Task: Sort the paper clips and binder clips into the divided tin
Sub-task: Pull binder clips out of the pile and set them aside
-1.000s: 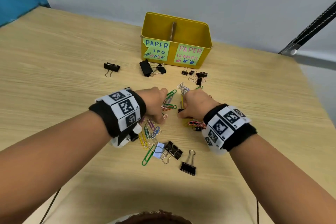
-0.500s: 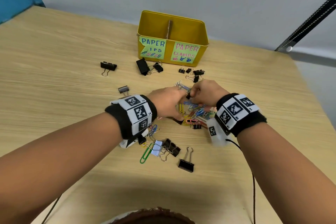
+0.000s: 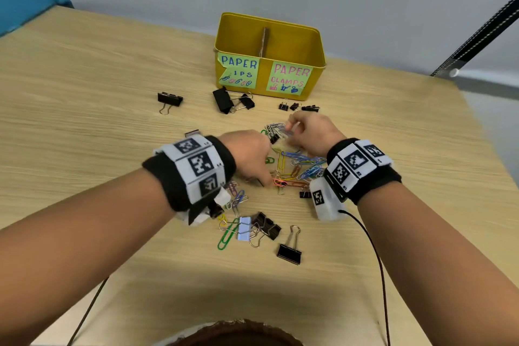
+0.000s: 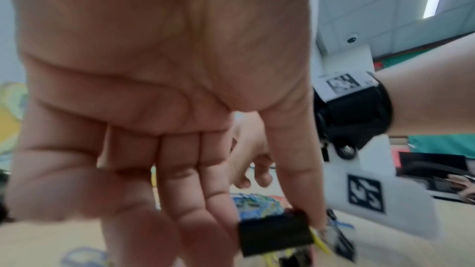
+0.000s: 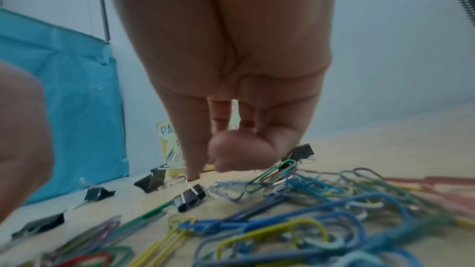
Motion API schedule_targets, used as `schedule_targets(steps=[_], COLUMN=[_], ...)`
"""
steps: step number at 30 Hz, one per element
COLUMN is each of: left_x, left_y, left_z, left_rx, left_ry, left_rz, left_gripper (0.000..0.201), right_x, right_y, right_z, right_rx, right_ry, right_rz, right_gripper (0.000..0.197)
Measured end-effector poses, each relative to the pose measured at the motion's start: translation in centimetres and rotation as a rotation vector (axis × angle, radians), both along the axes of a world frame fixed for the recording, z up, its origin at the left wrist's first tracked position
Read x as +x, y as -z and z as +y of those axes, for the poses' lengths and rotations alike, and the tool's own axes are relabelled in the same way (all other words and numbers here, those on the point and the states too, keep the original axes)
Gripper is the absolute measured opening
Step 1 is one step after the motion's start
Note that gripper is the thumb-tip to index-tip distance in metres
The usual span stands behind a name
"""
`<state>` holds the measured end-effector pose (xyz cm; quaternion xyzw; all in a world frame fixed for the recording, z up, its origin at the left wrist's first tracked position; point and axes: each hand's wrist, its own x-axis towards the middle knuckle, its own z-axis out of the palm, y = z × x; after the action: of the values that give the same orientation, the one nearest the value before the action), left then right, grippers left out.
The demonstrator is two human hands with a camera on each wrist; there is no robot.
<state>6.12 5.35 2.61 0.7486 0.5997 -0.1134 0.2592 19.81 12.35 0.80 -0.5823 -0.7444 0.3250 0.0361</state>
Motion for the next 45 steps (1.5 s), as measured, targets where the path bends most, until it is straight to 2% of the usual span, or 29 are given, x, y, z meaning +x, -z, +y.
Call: schedule_targets(steps=[2, 3, 5, 8, 10, 12, 14, 17, 20, 21, 22, 24, 26, 28, 29, 31, 33, 36, 38, 39, 41, 44, 45], left_x=[-1.2, -1.8, -2.8, -4.5, -5.7, -6.6, -7.1, -7.6, -7.9, -8.0, -8.0, -8.1, -8.4, -8.6, -8.7, -8.7, -8.8, -9.1, -9.4, -9.5, -10.0, -11.1, -11.5], left_y=[-0.6, -0.8, -1.2, -1.7, -2.2, -2.6, -2.9, -3.0, -3.2, -3.3, -3.3, -3.0, -2.6, -2.2, -2.2, -2.2, -2.1, -1.8, -1.6, -1.4, -0.8, -0.1, 0.1], left_z=[0.6, 0.9, 1.2, 1.2, 1.3, 1.4, 1.4, 1.3, 1.2, 1.2, 1.3, 1.4, 1.5, 1.6, 1.5, 1.5, 1.5, 1.4, 1.3, 1.3, 1.4, 1.3, 1.2], left_rx=[-0.094, -0.152, -0.274, -0.361, -0.387, -0.409, -0.410, -0.405, -0.364, -0.346, -0.325, -0.278, -0.229, -0.192, -0.186, -0.186, -0.163, -0.092, -0.035, 0.003, 0.099, 0.165, 0.169], left_ry=[-0.027, -0.039, -0.076, -0.151, -0.202, -0.248, -0.275, -0.289, -0.283, -0.288, -0.298, -0.343, -0.388, -0.419, -0.436, -0.452, -0.463, -0.535, -0.604, -0.641, -0.707, -0.770, -0.762], left_rz=[-0.048, -0.076, -0.148, -0.216, -0.233, -0.261, -0.298, -0.316, -0.339, -0.357, -0.381, -0.446, -0.514, -0.588, -0.627, -0.682, -0.727, -0.860, -0.937, -0.940, -0.859, -0.621, -0.522], left_gripper=[0.040, 0.039, 0.038, 0.042, 0.044, 0.044, 0.039, 0.028, 0.019, 0.017, 0.015, 0.016, 0.021, 0.024, 0.024, 0.022, 0.022, 0.023, 0.025, 0.025, 0.025, 0.021, 0.030], right_x=[-0.9, -1.5, -2.4, -3.2, -3.2, -3.3, -3.3, -3.7, -4.6, -4.9, -5.2, -5.6, -5.8, -5.9, -5.9, -5.9, -5.7, -5.3, -5.4, -5.6, -6.0, -6.1, -6.0], right_y=[0.1, 0.1, -0.2, -1.1, -1.5, -1.9, -2.6, -3.0, -2.7, -2.7, -2.6, -2.9, -3.2, -3.0, -2.8, -2.1, -1.6, -1.1, -1.1, -1.1, -0.8, -0.9, -0.9], right_z=[-0.2, -0.3, -0.2, 0.4, 0.8, 1.3, 1.7, 2.2, 1.9, 1.6, 1.4, 0.6, -0.5, -1.6, -2.0, -2.3, -2.1, -1.6, -1.5, -1.5, -1.3, -1.5, -1.6], right_rx=[-0.013, 0.008, 0.067, 0.029, -0.109, -0.301, -0.431, -0.523, -0.496, -0.445, -0.361, -0.197, -0.263, -0.446, -0.457, -0.374, -0.390, -0.534, -0.552, -0.510, -0.345, -0.102, -0.081], right_ry=[-0.122, -0.188, -0.273, -0.261, -0.152, -0.031, 0.001, -0.009, -0.016, -0.050, -0.105, -0.247, -0.402, -0.493, -0.504, -0.478, -0.393, -0.234, -0.107, -0.054, -0.007, -0.113, -0.196], right_rz=[-0.049, -0.102, -0.199, -0.252, -0.145, 0.055, 0.178, 0.224, 0.221, 0.202, 0.169, 0.069, -0.002, -0.027, -0.025, 0.037, 0.164, 0.422, 0.608, 0.658, 0.622, 0.282, 0.182], right_gripper=[0.031, 0.032, 0.025, 0.019, 0.018, 0.023, 0.021, 0.019, 0.022, 0.019, 0.025, 0.051, 0.057, 0.054, 0.049, 0.028, 0.001, 0.021, 0.032, 0.036, 0.039, 0.026, 0.026])
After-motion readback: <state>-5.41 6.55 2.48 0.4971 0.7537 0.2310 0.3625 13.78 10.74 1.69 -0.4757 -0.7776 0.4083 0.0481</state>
